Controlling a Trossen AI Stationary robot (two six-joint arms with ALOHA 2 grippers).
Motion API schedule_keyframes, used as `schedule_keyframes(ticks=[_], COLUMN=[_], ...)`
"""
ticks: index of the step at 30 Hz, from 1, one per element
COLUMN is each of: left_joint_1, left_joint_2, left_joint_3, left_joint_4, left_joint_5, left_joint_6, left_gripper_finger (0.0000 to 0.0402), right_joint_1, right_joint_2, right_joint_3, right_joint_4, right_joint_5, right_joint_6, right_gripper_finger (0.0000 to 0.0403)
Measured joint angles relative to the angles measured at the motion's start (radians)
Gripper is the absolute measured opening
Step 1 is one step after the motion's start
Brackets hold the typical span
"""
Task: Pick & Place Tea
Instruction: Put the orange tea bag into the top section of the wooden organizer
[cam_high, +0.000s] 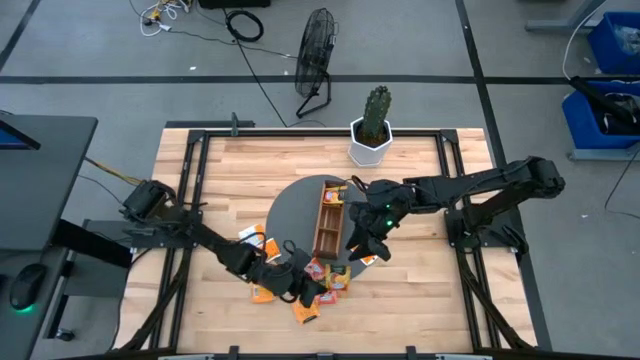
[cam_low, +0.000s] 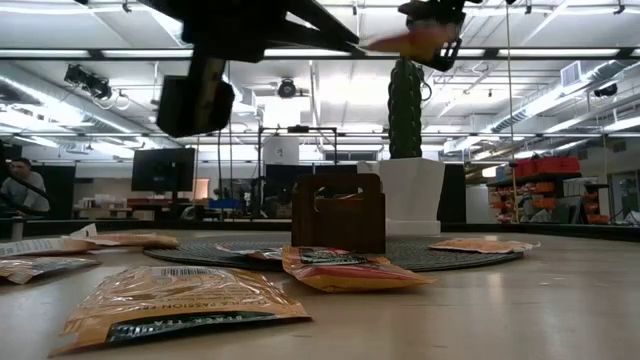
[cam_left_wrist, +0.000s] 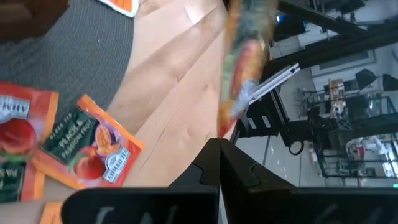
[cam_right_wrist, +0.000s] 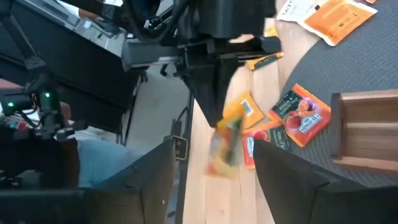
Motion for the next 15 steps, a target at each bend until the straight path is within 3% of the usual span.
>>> schedule_keyframes(ticks=[15], left_joint_1=[0.084], left_joint_2=[0.0], left_joint_3=[0.001], left_joint_4=[0.057], left_joint_5=[0.044], left_joint_6=[0.114], left_gripper_finger=[0.0], right_joint_1=[0.0], right_joint_2=[0.005], right_joint_3=[0.0], right_joint_4=[-0.048], right_joint_5=[0.027], right_joint_6=[0.011], right_gripper_finger=[0.0215])
